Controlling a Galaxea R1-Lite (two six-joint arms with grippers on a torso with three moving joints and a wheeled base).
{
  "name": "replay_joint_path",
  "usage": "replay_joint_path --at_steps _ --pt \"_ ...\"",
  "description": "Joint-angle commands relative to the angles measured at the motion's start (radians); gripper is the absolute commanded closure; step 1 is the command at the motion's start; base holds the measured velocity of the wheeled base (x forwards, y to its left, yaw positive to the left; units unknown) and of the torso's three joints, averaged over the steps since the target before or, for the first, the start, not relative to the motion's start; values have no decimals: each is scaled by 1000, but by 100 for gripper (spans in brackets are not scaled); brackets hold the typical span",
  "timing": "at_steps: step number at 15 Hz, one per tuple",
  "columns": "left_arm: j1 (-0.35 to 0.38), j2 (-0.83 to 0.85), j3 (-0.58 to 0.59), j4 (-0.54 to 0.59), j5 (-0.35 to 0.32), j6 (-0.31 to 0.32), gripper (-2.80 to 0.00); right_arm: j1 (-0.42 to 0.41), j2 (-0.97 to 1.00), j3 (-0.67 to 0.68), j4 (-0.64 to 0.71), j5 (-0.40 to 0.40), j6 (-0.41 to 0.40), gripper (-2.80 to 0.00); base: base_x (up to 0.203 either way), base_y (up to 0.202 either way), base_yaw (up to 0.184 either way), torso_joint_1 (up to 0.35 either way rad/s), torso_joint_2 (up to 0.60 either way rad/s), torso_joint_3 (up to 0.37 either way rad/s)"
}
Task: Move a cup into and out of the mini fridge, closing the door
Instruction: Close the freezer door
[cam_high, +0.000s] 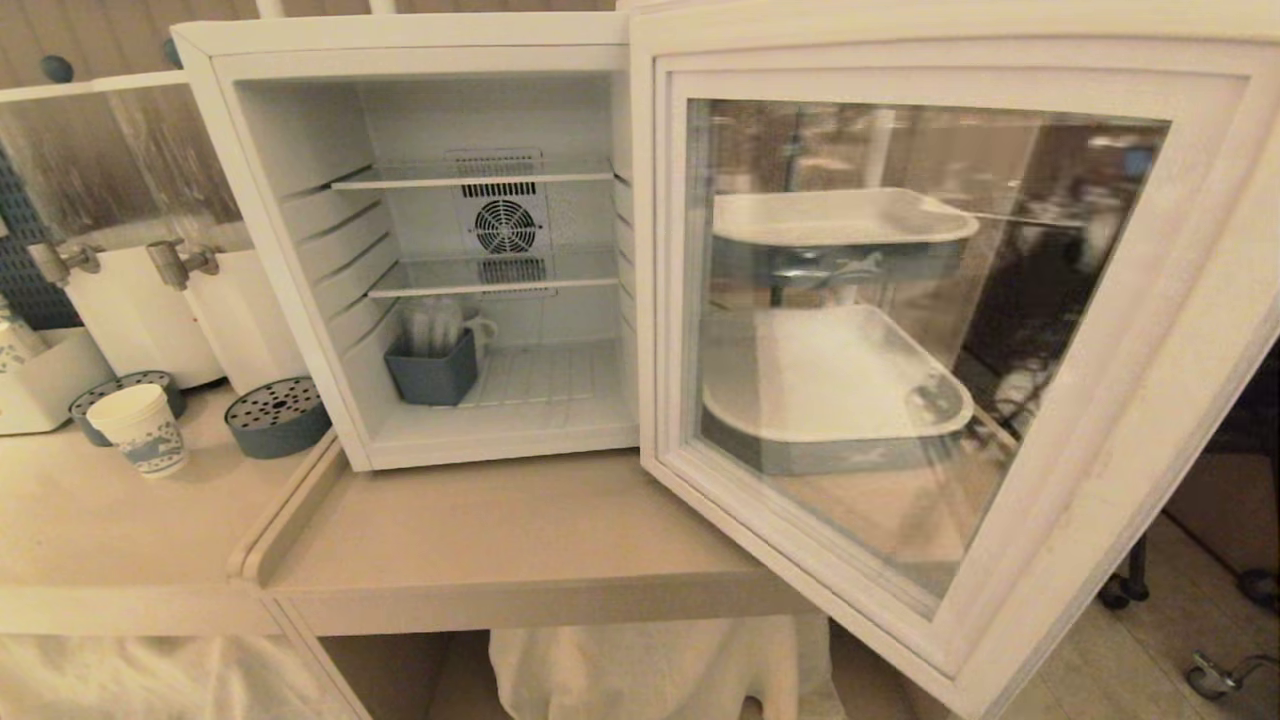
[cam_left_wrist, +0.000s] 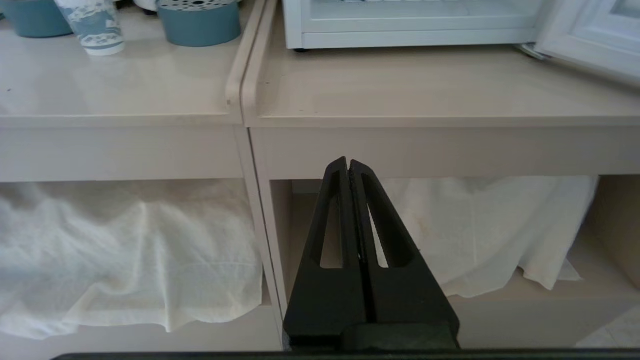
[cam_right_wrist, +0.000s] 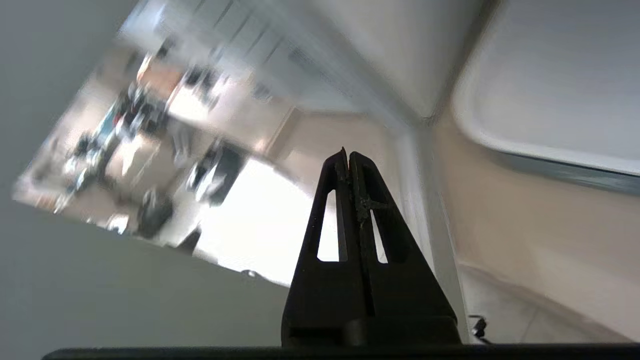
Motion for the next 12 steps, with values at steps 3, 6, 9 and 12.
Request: replay_joint_path --at_steps 3,6,9,12 --pt "1 2 0 -1 0 0 0 128 -152 18 -1 -13 135 0 0 0 0 0 0 0" --pt "1 2 0 -1 0 0 0 308 -217 6 -8 -104 248 0 0 0 0 0 0 0" --pt "1 2 0 -1 0 0 0 559 -209 -22 -9 -327 275 0 0 0 0 0 0 0" --pt "1 2 0 -2 0 0 0 750 -92 -75 -7 -556 274 0 0 0 0 0 0 0"
